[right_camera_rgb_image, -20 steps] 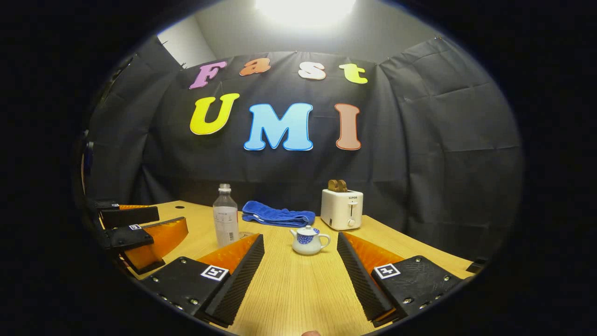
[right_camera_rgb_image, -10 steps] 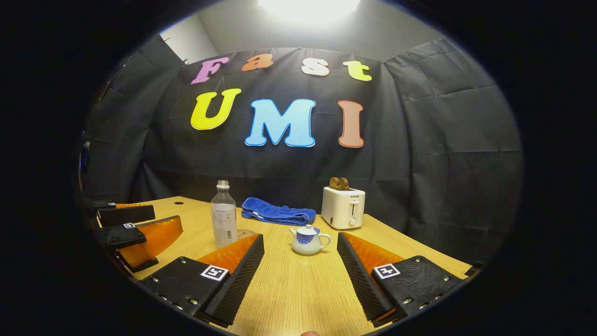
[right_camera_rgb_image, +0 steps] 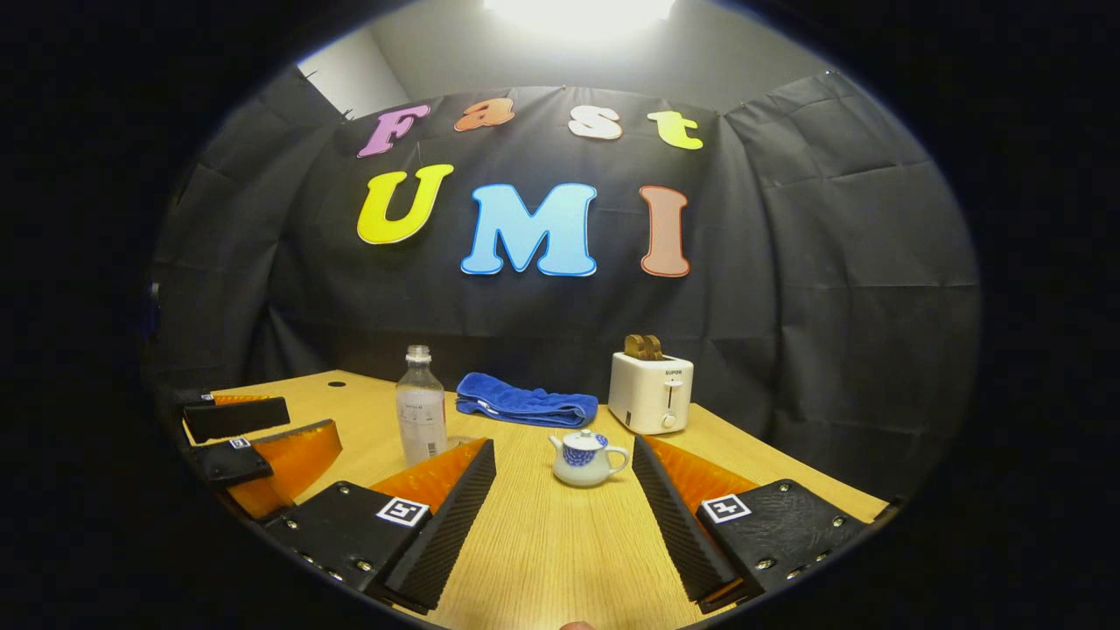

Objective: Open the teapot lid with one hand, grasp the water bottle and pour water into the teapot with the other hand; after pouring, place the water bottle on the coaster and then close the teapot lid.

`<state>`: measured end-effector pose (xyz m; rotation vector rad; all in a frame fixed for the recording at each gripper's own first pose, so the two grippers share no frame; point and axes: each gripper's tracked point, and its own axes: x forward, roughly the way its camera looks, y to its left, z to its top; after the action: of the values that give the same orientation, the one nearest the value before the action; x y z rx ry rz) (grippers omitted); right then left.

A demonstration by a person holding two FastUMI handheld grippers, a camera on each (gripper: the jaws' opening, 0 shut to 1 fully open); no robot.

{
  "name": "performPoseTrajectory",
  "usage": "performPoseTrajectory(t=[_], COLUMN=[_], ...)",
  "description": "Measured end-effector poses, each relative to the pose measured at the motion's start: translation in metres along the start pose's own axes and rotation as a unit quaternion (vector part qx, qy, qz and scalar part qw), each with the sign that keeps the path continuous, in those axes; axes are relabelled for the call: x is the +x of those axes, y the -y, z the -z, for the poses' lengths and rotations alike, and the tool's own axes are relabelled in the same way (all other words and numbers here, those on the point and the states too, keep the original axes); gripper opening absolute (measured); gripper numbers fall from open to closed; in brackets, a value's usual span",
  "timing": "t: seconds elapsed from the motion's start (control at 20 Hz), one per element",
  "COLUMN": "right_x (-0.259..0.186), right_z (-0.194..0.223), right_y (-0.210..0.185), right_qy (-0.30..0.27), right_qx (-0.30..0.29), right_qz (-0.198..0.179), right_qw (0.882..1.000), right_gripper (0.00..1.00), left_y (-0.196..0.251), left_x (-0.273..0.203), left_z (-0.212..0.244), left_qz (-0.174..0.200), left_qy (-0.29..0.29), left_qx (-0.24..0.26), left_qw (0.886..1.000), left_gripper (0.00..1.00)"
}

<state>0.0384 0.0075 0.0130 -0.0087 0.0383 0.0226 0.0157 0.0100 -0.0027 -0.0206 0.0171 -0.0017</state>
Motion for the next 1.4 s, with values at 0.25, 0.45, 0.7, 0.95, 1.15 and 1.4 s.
performPoseTrajectory(t=[0.25,0.45,0.7,0.95,1.15,1.4], right_x=[0.031,0.051,0.072,0.107,0.141,0.178], right_z=[-0.013,-0.032,-0.085,-0.125,-0.121,-0.076], right_y=[-0.001,-0.001,0.010,0.023,0.031,0.026], right_qy=[-0.016,-0.020,0.006,0.023,0.024,-0.005], right_qx=[0.007,0.014,-0.003,-0.003,0.014,0.004], right_qz=[0.012,0.017,0.022,0.016,0.013,-0.004], right_qw=[1.000,1.000,1.000,1.000,1.000,1.000], right_gripper=[0.98,0.98,0.97,0.97,0.97,0.98], left_y=[0.001,0.000,-0.002,-0.005,-0.004,-0.003], left_x=[0.030,0.060,0.094,0.130,0.154,0.176], left_z=[-0.013,-0.034,-0.065,-0.092,-0.089,-0.068], left_qz=[0.014,0.025,0.038,0.041,0.045,0.050], left_qy=[0.005,0.017,0.023,0.025,0.017,-0.003], left_qx=[0.021,0.030,0.016,0.018,0.019,0.005], left_qw=[1.000,0.999,0.999,0.999,0.999,0.999], left_gripper=[0.96,0.96,0.96,0.96,0.96,0.96])
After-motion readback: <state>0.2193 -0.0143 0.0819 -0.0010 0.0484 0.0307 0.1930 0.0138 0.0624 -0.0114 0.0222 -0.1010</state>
